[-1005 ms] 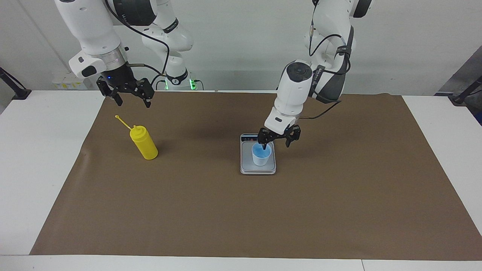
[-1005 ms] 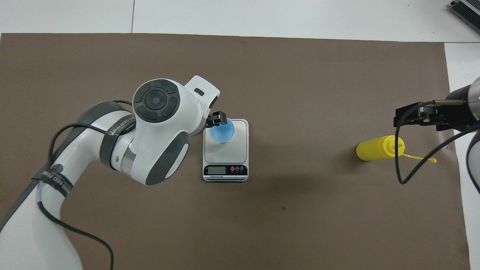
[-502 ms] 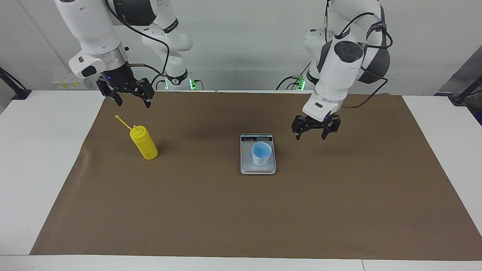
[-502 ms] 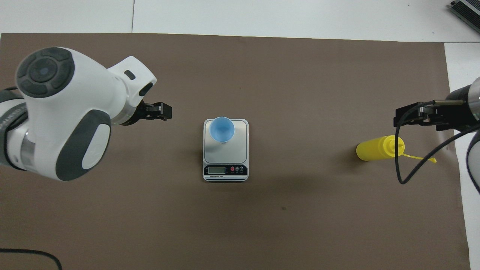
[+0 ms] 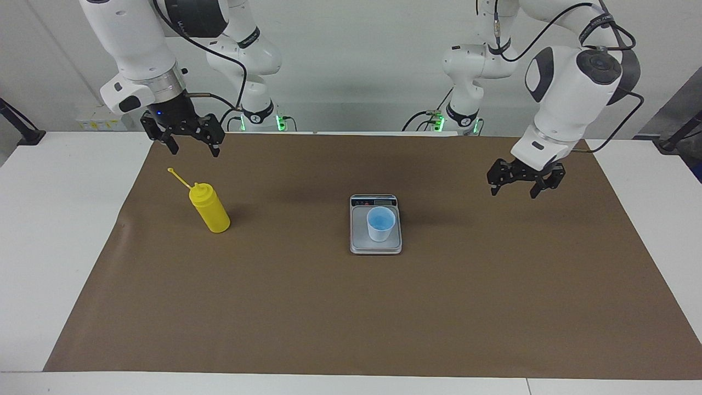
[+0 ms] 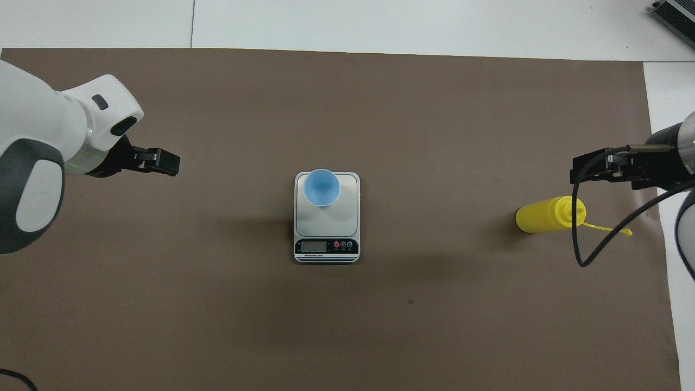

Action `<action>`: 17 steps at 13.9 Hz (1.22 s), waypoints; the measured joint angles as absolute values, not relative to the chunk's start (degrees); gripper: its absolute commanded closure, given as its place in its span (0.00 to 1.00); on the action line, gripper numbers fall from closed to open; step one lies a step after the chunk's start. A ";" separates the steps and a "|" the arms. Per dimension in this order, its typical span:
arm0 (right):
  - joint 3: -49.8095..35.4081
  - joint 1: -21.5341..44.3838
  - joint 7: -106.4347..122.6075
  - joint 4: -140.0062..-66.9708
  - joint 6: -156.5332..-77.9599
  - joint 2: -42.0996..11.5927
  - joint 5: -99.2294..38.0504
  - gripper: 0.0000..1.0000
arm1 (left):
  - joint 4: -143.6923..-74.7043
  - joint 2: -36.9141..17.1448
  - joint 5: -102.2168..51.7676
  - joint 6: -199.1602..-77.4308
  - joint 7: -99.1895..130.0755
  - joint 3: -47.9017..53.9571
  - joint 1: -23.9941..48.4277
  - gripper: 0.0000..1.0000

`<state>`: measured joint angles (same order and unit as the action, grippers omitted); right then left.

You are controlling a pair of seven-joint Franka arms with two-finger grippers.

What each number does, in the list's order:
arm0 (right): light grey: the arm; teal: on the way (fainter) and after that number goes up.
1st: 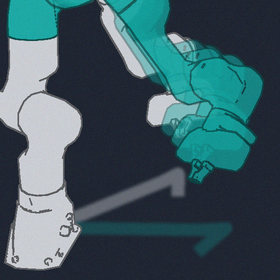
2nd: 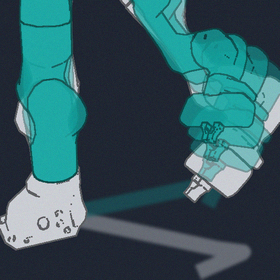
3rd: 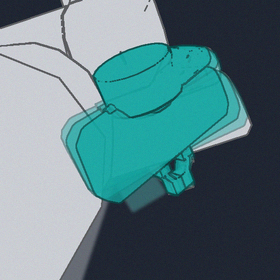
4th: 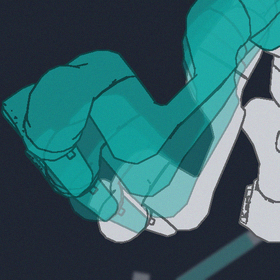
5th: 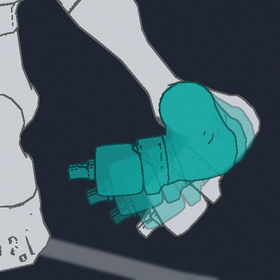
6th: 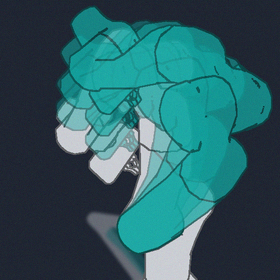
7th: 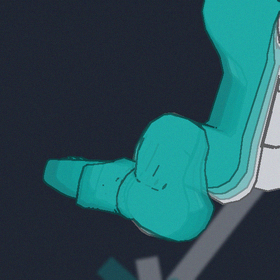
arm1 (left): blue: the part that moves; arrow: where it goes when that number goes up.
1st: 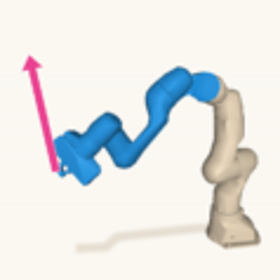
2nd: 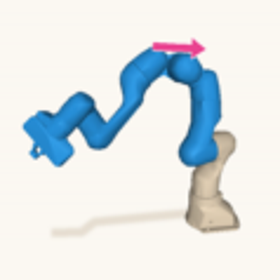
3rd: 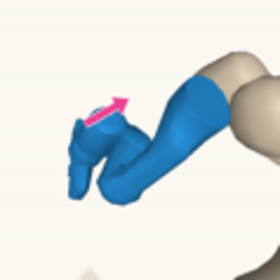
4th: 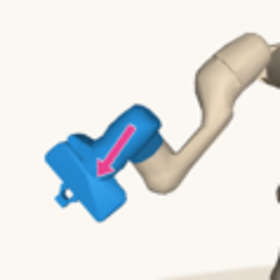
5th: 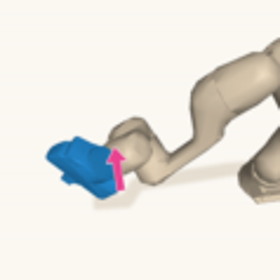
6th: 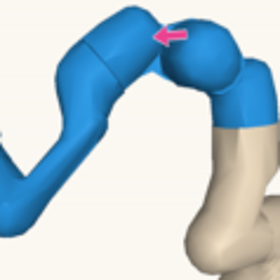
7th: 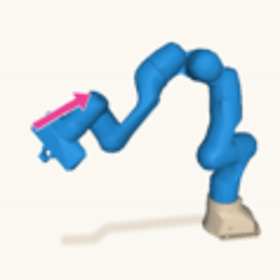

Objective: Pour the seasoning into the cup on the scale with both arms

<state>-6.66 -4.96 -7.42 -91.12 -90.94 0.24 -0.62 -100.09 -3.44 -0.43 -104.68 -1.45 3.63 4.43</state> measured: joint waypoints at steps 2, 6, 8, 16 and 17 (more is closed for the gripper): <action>-6.70 -4.82 -7.42 -91.12 -90.94 0.24 -0.62 0.00 | -100.13 -3.23 -0.43 -104.23 -4.26 3.64 2.12 0.00; -6.65 -5.11 -5.20 -91.66 -90.96 0.29 -0.62 0.00 | -100.09 -1.56 -0.43 -102.96 -7.39 3.66 -0.23 0.00; -6.59 -6.47 -1.04 -93.55 -92.62 0.69 -0.62 0.00 | -99.70 -0.59 -0.43 -102.18 -8.30 3.62 -1.34 0.00; -6.13 -19.60 33.32 -107.68 -103.18 4.17 -6.39 0.00 | -96.96 1.05 -0.43 -97.33 -8.37 3.70 -1.83 0.00; -6.09 -21.05 37.78 -109.90 -104.30 4.81 -7.44 0.00 | -96.69 1.25 -0.43 -96.87 -8.27 3.71 -1.83 0.00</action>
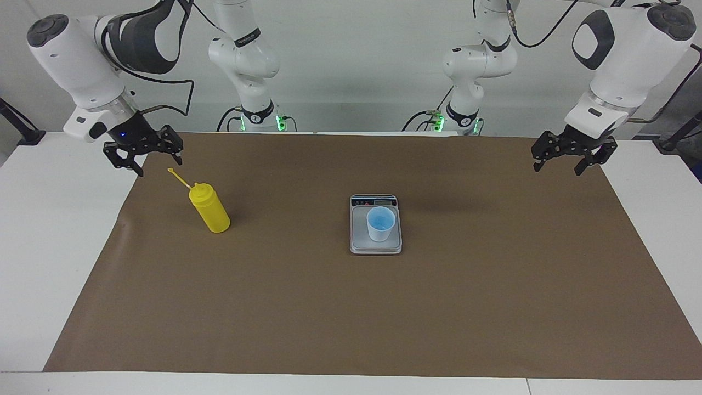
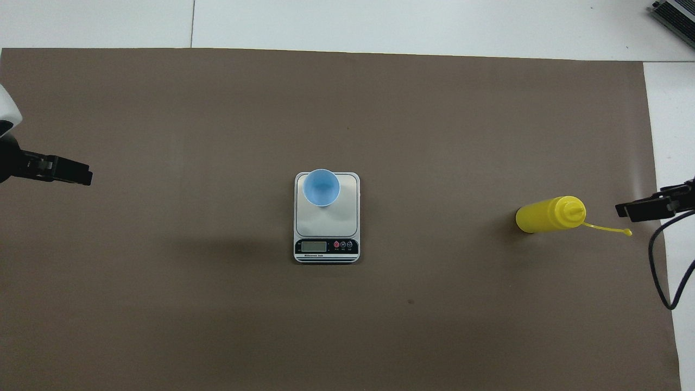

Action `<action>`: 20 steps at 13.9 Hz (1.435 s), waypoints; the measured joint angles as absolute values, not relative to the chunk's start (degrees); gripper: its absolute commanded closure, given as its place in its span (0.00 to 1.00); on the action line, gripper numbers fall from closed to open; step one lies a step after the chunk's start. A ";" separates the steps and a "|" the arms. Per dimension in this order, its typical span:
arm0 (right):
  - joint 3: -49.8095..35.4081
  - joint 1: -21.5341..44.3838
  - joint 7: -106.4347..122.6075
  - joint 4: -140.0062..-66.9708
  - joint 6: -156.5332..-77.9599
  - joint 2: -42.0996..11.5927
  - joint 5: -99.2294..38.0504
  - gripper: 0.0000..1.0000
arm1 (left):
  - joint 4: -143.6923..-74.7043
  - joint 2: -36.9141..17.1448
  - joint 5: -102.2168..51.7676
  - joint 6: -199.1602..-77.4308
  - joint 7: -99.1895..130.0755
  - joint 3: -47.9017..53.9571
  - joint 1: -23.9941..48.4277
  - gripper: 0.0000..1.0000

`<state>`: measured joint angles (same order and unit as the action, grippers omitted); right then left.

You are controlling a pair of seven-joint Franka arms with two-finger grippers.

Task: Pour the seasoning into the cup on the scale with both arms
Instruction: 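Reach the right gripper to the yellow bottle and grasp it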

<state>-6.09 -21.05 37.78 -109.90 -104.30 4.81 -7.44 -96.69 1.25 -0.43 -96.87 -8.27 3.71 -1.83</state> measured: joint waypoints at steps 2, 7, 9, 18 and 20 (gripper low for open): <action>-6.06 -23.33 47.59 -115.54 -107.31 6.01 -10.91 0.00 | -96.67 1.89 -0.44 -96.26 -7.98 3.77 -1.55 0.00; -5.92 -30.13 74.51 -127.79 -118.86 5.61 -28.62 0.00 | -96.24 2.38 -0.44 -95.95 -7.71 1.28 1.62 0.00; -5.85 -31.47 84.21 -130.62 -122.05 4.22 -35.80 0.00 | -96.06 2.38 -0.44 -95.93 -7.71 2.81 0.16 0.00; -6.21 -31.00 104.62 -134.28 -123.55 -0.82 -58.22 0.00 | -95.30 3.18 -0.46 -93.52 -7.49 4.10 -0.53 0.00; -6.26 -30.43 107.53 -135.10 -123.58 -1.23 -61.83 0.00 | -93.62 3.40 -0.79 -91.53 -7.39 4.32 -0.53 0.00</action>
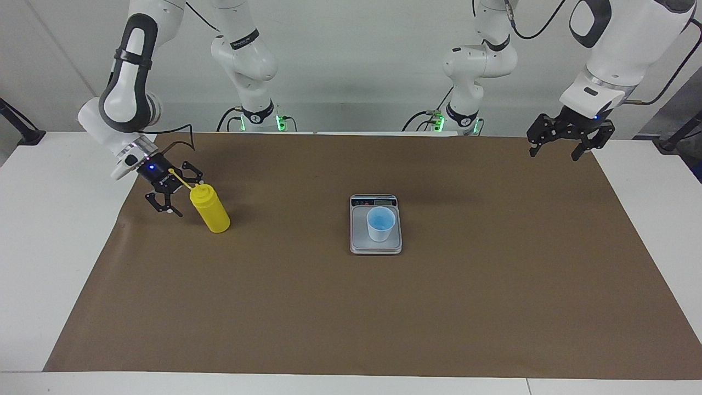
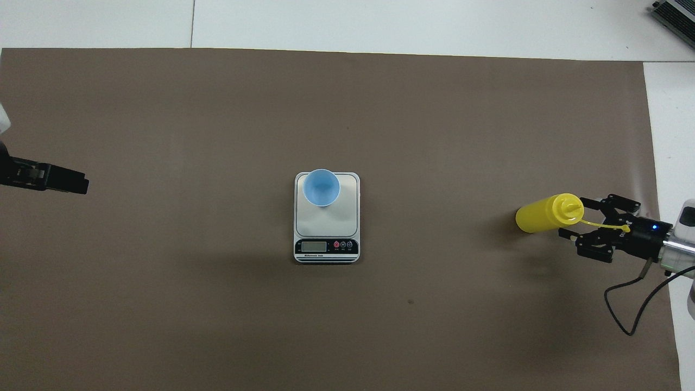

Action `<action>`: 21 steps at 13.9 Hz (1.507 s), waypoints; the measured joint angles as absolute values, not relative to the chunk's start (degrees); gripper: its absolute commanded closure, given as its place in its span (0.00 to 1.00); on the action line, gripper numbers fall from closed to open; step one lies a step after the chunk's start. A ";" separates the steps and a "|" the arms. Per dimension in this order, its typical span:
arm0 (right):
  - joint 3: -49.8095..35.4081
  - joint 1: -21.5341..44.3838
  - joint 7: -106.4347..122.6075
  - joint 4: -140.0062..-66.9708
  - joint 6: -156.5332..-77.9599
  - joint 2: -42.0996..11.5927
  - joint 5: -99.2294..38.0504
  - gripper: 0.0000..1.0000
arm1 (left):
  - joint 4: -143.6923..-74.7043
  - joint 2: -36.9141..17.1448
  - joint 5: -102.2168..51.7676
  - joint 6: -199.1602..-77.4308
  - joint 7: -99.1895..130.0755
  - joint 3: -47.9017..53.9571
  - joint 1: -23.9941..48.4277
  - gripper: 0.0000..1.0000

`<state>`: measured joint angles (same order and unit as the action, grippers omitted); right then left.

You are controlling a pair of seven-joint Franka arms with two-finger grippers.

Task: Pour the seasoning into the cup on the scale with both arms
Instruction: 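Reach the right gripper to the yellow bottle and grasp it, then lift the yellow bottle with the right gripper toward the cup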

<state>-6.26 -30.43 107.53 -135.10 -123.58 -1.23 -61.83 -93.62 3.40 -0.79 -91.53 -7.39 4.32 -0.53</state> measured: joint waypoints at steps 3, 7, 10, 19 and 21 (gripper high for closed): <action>-6.28 -29.17 110.99 -135.42 -123.71 -2.43 -66.81 0.00 | -93.38 3.63 -0.85 -90.98 -7.25 4.34 -0.53 0.00; -6.33 -27.27 111.30 -135.51 -124.10 -3.18 -69.37 0.00 | -93.39 3.63 -0.85 -90.62 -7.17 4.31 -0.67 0.00; -6.35 -26.18 114.59 -135.86 -124.10 -4.33 -73.81 0.00 | -93.39 3.63 -0.85 -90.54 -7.17 4.31 -0.84 0.00; -6.39 -21.66 117.16 -135.95 -124.12 -6.01 -81.25 0.00 | -93.39 3.63 -0.85 -90.43 -7.17 4.06 -1.10 0.00; -6.39 -21.11 117.16 -135.95 -124.14 -6.01 -82.16 0.36 | -93.39 3.63 -0.85 -90.42 -7.17 4.06 -1.10 0.00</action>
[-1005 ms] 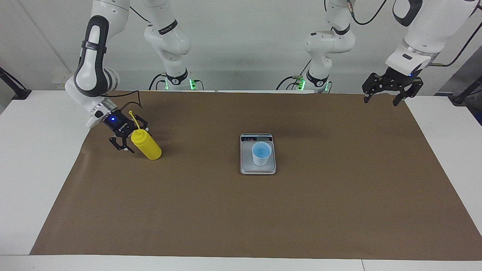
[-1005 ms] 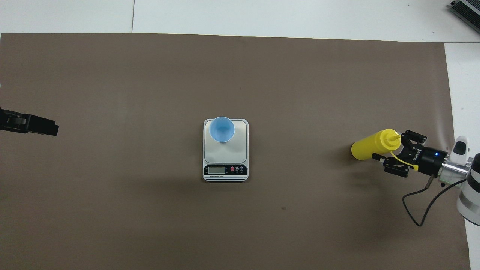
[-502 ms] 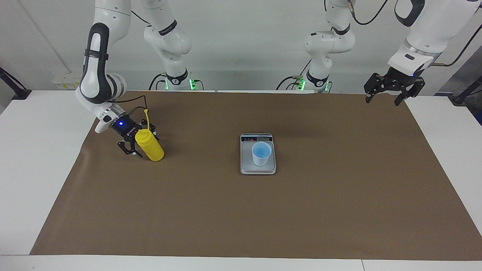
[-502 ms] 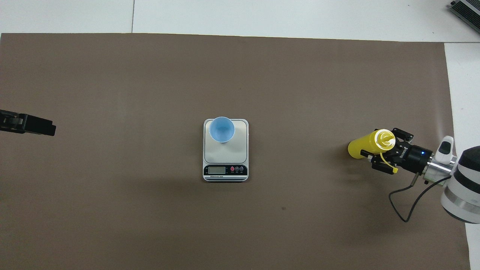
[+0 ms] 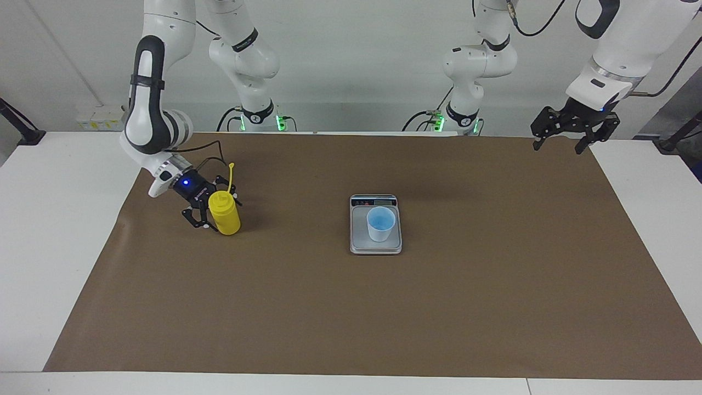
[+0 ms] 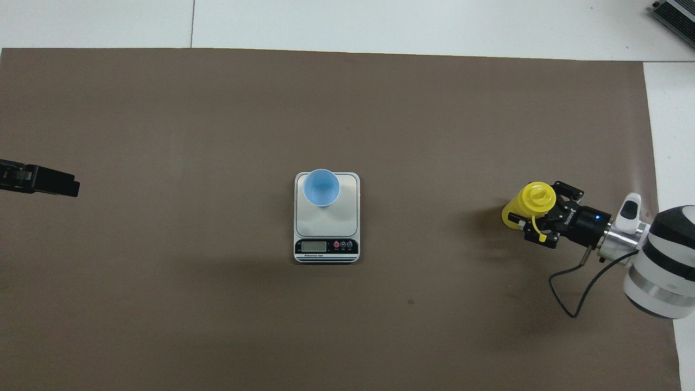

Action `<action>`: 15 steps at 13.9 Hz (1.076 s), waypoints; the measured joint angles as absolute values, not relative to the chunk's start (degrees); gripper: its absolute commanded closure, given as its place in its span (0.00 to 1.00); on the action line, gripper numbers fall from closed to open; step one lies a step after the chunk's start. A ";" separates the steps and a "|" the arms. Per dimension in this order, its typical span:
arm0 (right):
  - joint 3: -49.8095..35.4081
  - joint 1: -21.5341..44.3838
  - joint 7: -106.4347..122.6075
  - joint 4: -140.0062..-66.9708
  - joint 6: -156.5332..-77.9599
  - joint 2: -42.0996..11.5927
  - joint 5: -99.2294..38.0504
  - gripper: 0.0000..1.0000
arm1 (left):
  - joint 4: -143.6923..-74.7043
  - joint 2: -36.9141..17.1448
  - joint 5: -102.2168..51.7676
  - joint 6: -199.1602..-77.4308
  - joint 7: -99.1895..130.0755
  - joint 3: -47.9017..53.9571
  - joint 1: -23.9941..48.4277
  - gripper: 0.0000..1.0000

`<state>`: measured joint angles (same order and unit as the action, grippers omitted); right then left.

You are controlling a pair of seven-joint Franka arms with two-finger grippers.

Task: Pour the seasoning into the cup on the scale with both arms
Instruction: 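Lift the yellow bottle with the right gripper toward the cup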

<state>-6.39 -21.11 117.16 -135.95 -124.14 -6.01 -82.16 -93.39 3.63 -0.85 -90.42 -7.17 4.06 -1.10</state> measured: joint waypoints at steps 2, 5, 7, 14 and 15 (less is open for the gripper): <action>-6.39 -20.45 117.16 -135.90 -124.28 -6.01 -82.24 0.83 | -93.39 3.63 -0.85 -90.41 -7.17 4.06 -1.10 0.00; -6.39 -20.30 117.16 -135.70 -124.40 -6.01 -82.29 0.97 | -93.39 3.63 -0.85 -90.41 -7.17 4.06 -1.10 0.00; -6.38 -19.81 117.16 -135.21 -124.57 -6.03 -82.29 0.97 | -93.39 3.63 -0.85 -90.40 -7.17 4.06 -1.10 0.00; -6.44 -9.87 113.65 -128.54 -133.07 -5.98 -79.00 1.00 | -93.39 3.63 -0.85 -90.39 -7.17 4.06 -1.10 0.00; -6.46 -7.83 112.70 -127.58 -134.73 -5.96 -77.34 1.00 | -93.39 3.63 -0.85 -90.39 -7.17 4.06 -1.10 0.00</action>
<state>-6.46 -7.83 112.70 -127.58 -134.73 -5.96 -77.34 -93.39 3.63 -0.85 -90.39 -7.17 4.06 -1.10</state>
